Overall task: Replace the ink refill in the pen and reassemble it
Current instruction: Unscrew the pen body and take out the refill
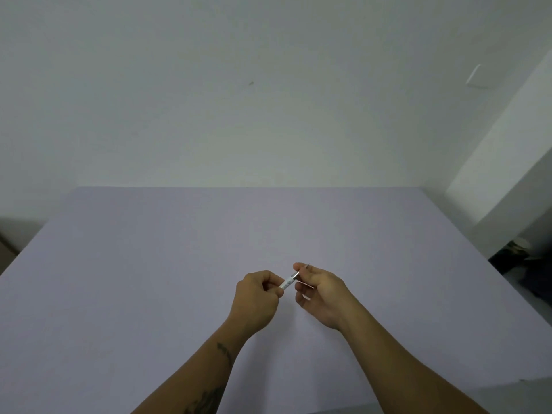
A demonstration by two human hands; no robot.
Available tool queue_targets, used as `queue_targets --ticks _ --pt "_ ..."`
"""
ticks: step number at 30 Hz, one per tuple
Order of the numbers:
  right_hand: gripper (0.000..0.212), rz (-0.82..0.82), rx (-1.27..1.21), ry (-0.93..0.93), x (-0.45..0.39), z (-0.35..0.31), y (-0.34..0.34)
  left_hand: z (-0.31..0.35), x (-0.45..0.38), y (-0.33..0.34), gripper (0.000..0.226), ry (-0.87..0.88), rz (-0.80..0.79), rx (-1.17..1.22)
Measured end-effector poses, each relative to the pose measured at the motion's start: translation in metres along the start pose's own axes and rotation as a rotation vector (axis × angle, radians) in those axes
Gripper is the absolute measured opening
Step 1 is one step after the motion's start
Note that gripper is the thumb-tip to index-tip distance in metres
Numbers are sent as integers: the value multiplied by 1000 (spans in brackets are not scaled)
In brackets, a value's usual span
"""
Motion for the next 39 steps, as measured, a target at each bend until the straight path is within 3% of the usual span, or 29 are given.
queue_targets --ticks 8,17,24,32,39 --pt "13 53 99 2 -2 -1 -6 6 -2 -1 20 8 8 -1" --pt "19 15 33 -4 5 5 2 8 0 -5 19 24 -35 -65" --pt "11 34 36 -4 6 10 8 3 7 -5 25 24 -12 -46" --pt "20 -38 18 39 12 15 10 -1 11 -10 17 19 -10 -46" --pt "10 27 39 11 14 15 3 -3 13 -9 15 9 -8 -15"
Point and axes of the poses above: each hand's wrist, its own x-axis away from the middle knuckle, its own y-axis out of the palm, z = x × y, the point moved 7 cm from there along -x, towards the middle knuckle, and after that the axes turned 1 degree about y, right-handed, at the moved point
